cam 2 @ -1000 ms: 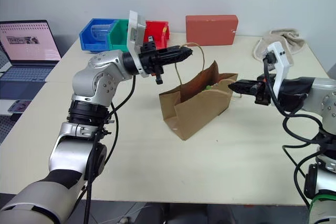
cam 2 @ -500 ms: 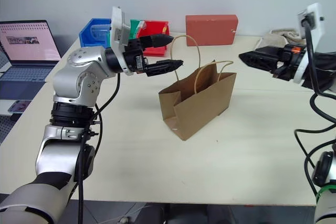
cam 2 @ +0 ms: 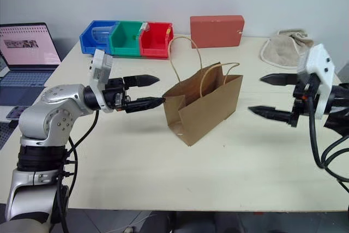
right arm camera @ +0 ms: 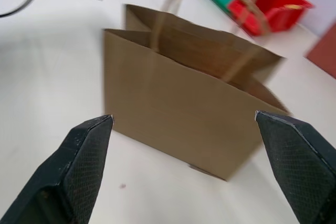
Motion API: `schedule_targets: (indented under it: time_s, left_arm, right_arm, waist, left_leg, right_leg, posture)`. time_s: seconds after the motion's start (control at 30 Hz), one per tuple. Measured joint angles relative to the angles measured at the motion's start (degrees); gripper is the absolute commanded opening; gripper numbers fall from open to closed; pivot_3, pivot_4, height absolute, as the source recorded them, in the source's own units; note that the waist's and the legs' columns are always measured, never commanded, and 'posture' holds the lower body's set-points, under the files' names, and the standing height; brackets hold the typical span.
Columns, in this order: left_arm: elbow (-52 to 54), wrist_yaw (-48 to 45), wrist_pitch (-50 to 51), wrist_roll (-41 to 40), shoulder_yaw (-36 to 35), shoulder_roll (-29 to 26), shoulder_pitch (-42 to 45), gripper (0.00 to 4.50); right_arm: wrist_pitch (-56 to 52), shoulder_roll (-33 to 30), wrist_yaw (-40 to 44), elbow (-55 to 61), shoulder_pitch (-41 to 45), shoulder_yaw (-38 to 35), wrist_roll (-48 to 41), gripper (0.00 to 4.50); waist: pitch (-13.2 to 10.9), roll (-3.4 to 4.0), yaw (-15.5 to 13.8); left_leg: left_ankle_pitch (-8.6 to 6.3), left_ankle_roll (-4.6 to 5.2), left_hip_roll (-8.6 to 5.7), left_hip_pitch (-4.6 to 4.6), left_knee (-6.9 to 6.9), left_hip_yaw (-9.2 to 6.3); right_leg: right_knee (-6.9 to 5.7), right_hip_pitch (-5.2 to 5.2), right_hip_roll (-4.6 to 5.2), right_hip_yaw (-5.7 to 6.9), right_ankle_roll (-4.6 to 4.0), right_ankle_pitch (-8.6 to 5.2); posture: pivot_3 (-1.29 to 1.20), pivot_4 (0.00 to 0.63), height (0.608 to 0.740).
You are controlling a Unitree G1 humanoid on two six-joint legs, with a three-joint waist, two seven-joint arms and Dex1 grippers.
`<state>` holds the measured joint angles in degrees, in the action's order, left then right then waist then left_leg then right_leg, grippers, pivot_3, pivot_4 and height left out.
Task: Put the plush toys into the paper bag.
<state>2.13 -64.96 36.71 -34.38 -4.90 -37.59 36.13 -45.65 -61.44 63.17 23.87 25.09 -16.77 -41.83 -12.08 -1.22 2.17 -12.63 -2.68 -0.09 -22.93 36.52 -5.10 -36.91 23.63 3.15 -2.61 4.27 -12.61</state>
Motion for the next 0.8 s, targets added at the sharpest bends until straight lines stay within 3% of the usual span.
schedule_targets:
  time_s: [0.43,0.8]
  left_arm:
    - [0.79,1.62,-0.75,-0.27,2.81,3.8,-2.56,4.48]
    - [10.37,8.15,-1.4,0.59,5.05,7.65,-8.27,4.48]
  right_arm:
    - [-4.41,-0.99,-1.27,3.76,-1.32,-0.04,-5.05,4.5]
    - [-2.5,-1.77,-1.94,9.77,-7.41,-0.48,-4.76,4.5]
  waist:
    - [0.0,0.0,-0.49]
    - [0.01,-0.01,-0.5]
  left_leg:
    - [0.0,0.0,-0.02,-0.02,-0.01,-0.01]
    - [-0.01,0.0,-0.02,-0.01,0.03,0.01]
  right_leg:
    - [0.03,0.0,0.01,0.02,-0.03,-0.01]
    - [0.03,-0.04,0.01,-0.01,-0.03,-0.01]
  posture:
    - [0.0,0.15,0.74]
    - [0.0,0.15,0.74]
